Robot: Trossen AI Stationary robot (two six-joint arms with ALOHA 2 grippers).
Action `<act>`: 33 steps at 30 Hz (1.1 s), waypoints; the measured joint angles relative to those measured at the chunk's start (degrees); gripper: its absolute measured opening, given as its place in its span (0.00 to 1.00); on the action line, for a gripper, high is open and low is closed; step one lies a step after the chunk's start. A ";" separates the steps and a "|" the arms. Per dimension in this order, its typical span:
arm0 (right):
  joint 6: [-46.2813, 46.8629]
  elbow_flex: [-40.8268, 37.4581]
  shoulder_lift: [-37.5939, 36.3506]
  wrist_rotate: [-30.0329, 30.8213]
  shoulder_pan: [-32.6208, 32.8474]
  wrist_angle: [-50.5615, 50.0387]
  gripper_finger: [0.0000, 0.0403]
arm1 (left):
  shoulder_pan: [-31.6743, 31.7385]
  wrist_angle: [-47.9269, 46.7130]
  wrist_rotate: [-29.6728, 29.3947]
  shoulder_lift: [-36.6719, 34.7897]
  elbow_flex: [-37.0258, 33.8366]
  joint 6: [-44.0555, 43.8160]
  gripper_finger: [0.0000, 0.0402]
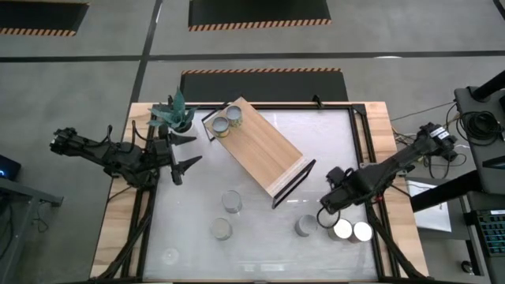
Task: Pick and place cans onto a shelf
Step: Put the canned orange on the shelf
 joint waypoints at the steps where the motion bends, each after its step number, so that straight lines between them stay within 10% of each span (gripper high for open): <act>1: -0.18 2.02 -0.29 1.73 -0.39 -3.29 0.71 | 0.01 0.15 0.00 0.00 0.00 0.00 0.70; 18: -20.74 23.59 -0.73 24.78 -17.08 -11.25 0.71 | -0.01 0.32 -0.02 0.00 0.00 0.00 0.70; 33: -58.54 33.66 11.07 8.77 -34.99 21.39 0.71 | 0.01 0.50 0.00 0.00 0.00 0.17 0.70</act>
